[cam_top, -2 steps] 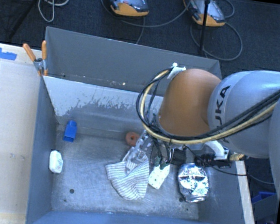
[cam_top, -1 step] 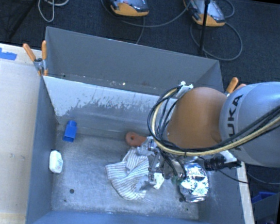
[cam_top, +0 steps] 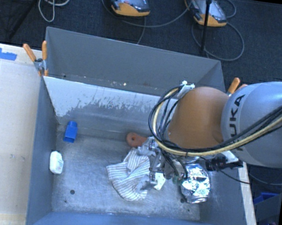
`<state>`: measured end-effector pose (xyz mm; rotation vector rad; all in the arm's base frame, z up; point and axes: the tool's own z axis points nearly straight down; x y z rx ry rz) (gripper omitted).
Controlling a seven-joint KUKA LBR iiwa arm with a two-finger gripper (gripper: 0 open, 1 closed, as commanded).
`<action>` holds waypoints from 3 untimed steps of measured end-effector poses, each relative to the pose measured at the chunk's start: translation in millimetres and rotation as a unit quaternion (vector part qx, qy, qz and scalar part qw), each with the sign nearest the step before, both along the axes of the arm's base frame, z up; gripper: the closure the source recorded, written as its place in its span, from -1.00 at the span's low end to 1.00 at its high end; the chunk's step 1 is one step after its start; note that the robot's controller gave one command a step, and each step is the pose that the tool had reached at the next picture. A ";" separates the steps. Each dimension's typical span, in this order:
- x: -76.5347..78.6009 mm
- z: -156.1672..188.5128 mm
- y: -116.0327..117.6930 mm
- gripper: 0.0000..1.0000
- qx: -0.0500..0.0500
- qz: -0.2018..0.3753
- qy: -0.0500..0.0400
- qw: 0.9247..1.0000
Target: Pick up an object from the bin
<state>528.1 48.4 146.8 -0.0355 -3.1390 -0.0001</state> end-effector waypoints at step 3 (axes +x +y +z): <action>33.2 69.0 9.3 1.00 0.000 0.178 -0.002 0.984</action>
Offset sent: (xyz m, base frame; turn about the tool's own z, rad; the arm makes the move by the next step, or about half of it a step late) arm 0.0000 0.0000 0.0000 0.0000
